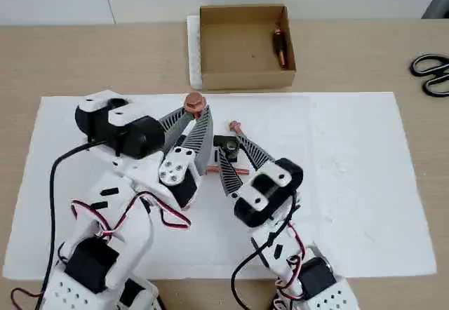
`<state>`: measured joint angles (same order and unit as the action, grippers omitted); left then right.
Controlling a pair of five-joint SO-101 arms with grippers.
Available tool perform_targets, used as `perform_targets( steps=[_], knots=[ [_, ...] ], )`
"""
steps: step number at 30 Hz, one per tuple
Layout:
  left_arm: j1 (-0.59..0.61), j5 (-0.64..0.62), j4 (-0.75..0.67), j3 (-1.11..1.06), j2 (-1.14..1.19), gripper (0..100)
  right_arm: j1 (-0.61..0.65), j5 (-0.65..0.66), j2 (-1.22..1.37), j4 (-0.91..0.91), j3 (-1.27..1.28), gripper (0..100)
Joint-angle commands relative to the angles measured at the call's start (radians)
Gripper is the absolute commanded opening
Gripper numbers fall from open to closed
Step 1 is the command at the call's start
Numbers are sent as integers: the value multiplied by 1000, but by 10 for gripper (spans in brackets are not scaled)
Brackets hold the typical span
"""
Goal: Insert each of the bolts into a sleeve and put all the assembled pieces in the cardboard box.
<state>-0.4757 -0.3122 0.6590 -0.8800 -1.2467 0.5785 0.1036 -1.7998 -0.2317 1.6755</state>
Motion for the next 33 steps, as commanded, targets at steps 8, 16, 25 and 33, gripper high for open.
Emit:
perform_targets(
  steps=[8, 16, 25, 33],
  knots=[
    [-25, 8, -95, 4, 3, 6, 5, -41, -16, 30, 8, 4],
    [-71, 66, -118, 12, 98, 6, 5, -123, -16, -22, 8, 4],
    [-121, 83, -120, 13, 143, 6, 5, -124, -16, -27, 8, 4],
    [-121, 169, -120, 5, 147, 6, 5, -124, -16, -27, 8, 4]
  ],
)
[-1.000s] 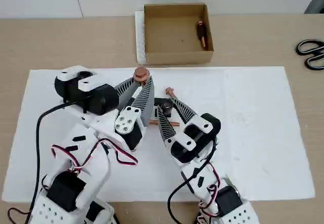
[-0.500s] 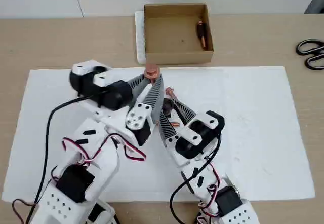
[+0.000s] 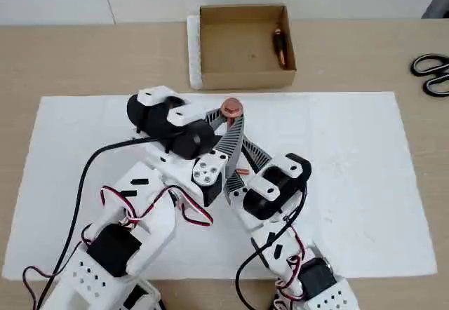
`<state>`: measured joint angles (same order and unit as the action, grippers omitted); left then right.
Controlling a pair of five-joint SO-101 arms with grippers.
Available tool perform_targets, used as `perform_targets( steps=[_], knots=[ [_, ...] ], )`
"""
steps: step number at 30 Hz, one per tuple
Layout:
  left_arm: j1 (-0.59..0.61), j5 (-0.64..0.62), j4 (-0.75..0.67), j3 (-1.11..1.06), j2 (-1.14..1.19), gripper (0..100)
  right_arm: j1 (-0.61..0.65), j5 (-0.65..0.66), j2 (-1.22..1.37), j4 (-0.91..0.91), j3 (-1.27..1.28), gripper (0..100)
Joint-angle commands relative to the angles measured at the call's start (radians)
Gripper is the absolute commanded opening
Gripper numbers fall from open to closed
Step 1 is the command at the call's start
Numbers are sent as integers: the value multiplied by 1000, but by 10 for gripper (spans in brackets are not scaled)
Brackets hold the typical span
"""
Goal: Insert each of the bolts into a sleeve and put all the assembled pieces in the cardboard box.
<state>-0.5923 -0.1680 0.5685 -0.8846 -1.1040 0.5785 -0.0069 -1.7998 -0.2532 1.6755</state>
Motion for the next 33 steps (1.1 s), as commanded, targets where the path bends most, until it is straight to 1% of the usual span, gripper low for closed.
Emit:
perform_targets(
  steps=[1, 11, 16, 22, 27, 33],
  knots=[
    [-5, 31, -29, 10, 5, 6, 7, -14, -16, -5, 8, 4],
    [-6, 31, -32, -2, 8, 6, 12, -14, -16, -5, 8, 4],
    [-6, 35, -84, -35, 6, 6, 31, -12, -16, -5, 8, 4],
    [-6, 35, -80, -35, 6, 6, 31, -11, -16, -5, 8, 4],
    [-6, 35, -26, -30, -2, 6, 31, -11, -16, -5, 8, 4],
    [-2, 35, -23, -27, -2, 6, 30, -11, -16, -5, 8, 4]
  ],
)
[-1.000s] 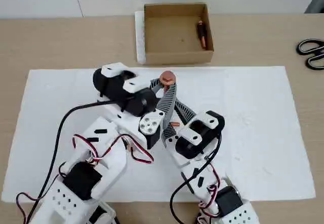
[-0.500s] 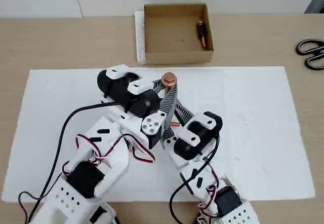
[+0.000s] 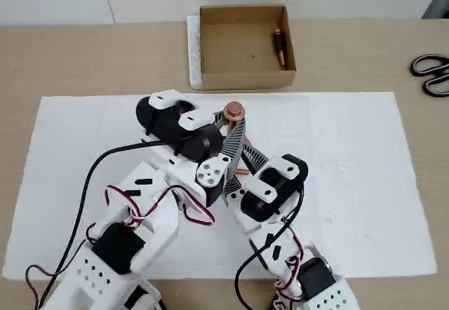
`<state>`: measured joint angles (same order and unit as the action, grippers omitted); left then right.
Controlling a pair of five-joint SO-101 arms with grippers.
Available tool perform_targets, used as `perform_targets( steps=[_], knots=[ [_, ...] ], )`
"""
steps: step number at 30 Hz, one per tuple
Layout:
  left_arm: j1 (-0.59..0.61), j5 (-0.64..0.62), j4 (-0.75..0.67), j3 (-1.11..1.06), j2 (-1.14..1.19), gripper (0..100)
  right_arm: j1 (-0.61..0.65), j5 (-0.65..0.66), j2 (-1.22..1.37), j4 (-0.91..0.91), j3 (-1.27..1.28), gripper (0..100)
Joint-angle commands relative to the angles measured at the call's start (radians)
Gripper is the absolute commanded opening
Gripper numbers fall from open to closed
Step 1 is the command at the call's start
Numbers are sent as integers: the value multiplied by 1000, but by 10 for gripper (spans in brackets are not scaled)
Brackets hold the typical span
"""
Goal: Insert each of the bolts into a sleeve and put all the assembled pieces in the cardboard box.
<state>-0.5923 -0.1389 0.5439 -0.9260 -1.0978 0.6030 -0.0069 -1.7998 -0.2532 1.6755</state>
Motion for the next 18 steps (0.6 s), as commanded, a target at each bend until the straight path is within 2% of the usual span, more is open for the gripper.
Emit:
perform_targets(
  steps=[1, 18],
  knots=[
    [0, 6, 2, 15, -8, 6, 5, -11, -16, -5, 8, 4],
    [2, 8, 78, 15, -9, 6, 2, -11, -16, -5, 8, 4]
  ],
)
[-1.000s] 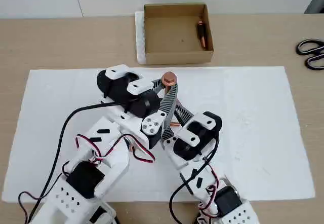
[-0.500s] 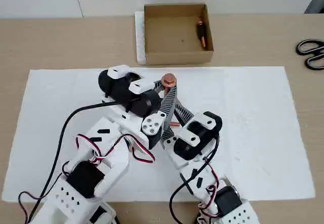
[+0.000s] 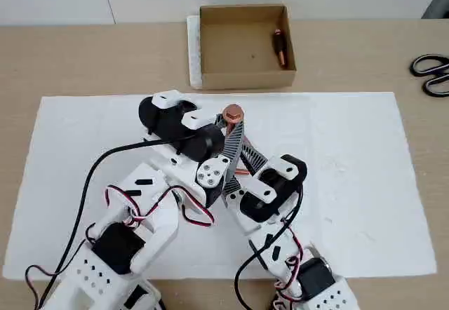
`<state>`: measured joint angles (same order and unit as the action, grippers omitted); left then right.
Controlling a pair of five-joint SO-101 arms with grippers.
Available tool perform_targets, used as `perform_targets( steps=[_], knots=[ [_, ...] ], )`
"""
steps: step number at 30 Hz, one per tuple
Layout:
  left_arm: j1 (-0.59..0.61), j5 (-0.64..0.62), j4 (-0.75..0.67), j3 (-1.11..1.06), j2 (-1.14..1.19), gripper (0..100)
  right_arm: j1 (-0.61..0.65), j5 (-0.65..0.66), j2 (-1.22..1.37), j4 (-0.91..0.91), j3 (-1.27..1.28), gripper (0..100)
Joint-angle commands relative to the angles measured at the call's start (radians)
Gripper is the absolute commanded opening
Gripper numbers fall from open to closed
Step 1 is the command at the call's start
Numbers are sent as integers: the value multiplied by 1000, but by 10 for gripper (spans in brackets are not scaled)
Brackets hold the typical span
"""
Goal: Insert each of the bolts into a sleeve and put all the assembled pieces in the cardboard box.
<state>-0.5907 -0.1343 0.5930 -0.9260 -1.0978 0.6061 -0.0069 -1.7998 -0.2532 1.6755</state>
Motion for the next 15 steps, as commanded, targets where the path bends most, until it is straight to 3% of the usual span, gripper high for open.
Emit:
perform_targets(
  steps=[1, 15],
  knots=[
    [0, 3, 38, 15, -9, 6, -1, -11, -16, -5, 8, 4],
    [-2, 5, 97, 16, -9, 6, -1, -11, -16, -5, 8, 4]
  ],
)
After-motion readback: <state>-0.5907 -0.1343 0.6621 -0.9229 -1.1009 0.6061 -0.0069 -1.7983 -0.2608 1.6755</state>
